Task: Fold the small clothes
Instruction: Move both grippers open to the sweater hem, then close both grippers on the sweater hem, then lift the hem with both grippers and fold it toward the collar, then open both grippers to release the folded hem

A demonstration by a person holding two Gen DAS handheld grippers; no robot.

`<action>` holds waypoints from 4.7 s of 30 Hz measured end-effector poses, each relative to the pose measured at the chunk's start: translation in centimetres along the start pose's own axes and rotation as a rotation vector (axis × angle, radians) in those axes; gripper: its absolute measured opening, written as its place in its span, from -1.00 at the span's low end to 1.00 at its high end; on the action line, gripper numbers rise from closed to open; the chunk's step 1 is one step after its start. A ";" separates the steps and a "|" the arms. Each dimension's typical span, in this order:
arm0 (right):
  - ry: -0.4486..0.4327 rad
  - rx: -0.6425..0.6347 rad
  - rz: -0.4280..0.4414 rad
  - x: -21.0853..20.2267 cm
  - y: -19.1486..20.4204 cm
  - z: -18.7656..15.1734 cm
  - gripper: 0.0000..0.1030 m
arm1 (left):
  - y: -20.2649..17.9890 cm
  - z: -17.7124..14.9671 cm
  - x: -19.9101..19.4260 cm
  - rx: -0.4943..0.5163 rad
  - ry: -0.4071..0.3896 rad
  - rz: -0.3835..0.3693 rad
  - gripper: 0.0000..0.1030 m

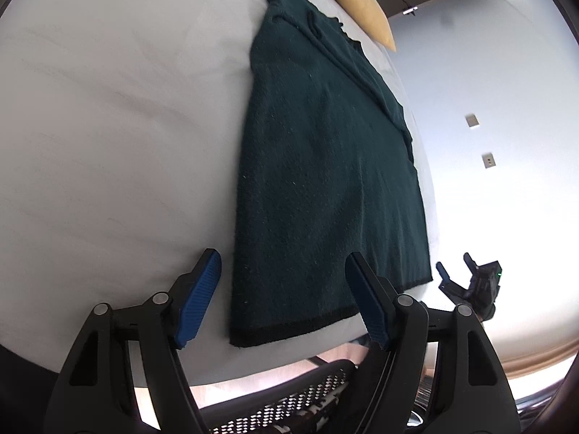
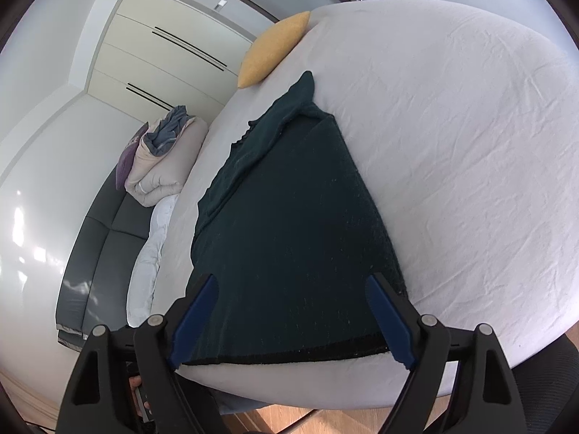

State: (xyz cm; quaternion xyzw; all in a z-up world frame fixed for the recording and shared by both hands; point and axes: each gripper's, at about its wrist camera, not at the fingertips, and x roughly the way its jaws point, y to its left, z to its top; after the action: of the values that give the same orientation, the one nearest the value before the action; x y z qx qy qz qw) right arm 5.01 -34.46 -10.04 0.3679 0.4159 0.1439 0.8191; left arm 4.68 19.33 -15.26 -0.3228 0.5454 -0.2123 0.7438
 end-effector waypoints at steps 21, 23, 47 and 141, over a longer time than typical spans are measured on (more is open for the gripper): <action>0.154 0.098 -0.077 -0.2 -5.0 0.9 0.45 | 1.7 -0.4 1.5 -0.063 0.074 -0.097 -0.63; 0.168 0.100 -0.074 0.0 -5.1 1.0 0.45 | 1.8 -0.3 1.4 -0.064 0.076 -0.096 -0.70; 0.232 0.023 -0.016 1.5 -2.8 0.2 -0.83 | 2.3 -1.2 -0.5 -0.071 0.007 -0.121 -0.91; 0.045 -0.136 -0.013 28.6 10.7 24.0 0.55 | -6.6 39.5 16.0 0.051 -0.255 0.103 0.22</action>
State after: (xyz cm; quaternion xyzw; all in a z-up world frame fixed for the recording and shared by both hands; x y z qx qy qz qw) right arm 42.16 -23.16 -9.58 0.3051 0.4261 0.1747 0.8335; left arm 47.45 13.87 -13.61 -0.2999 0.4565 -0.1450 0.8250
